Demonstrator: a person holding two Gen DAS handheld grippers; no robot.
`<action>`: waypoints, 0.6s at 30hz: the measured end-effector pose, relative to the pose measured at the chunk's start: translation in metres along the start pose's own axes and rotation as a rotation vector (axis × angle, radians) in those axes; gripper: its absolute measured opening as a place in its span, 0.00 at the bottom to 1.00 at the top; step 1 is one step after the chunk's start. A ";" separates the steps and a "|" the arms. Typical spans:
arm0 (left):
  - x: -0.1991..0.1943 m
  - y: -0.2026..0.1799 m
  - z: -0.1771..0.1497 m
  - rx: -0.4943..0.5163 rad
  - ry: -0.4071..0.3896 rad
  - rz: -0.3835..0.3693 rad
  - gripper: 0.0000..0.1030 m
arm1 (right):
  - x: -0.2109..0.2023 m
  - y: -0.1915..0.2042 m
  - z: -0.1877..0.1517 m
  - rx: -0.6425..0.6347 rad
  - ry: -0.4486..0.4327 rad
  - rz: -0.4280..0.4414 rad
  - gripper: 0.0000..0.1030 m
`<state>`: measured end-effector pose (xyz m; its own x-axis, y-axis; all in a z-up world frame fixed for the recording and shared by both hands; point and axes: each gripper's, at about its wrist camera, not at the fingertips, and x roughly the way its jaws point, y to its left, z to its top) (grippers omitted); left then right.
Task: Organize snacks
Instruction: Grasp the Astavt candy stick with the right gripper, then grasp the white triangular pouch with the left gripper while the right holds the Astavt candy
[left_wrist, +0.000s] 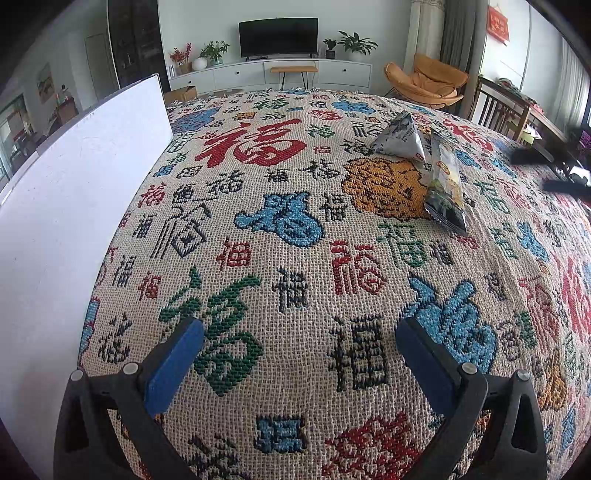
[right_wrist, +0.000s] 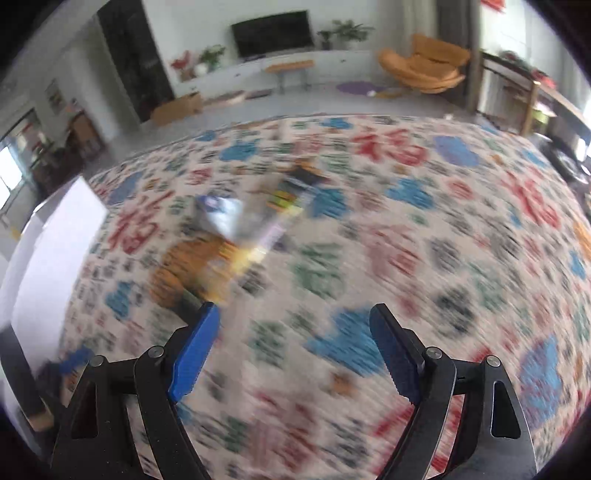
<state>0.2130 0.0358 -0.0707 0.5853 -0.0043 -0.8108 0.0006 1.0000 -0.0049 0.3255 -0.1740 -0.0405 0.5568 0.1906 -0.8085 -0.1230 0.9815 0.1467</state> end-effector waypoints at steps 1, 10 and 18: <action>0.000 0.000 0.000 0.000 0.000 0.000 1.00 | 0.012 0.014 0.014 -0.014 0.031 0.009 0.83; 0.000 0.000 0.000 0.000 0.000 0.000 1.00 | 0.101 0.055 0.034 -0.051 0.207 -0.124 0.80; 0.000 -0.001 0.000 0.000 0.000 0.000 1.00 | 0.058 -0.001 0.012 -0.112 0.130 -0.127 0.20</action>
<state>0.2131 0.0352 -0.0708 0.5852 -0.0043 -0.8109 0.0003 1.0000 -0.0051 0.3678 -0.1635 -0.0811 0.4642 0.0544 -0.8840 -0.1529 0.9880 -0.0195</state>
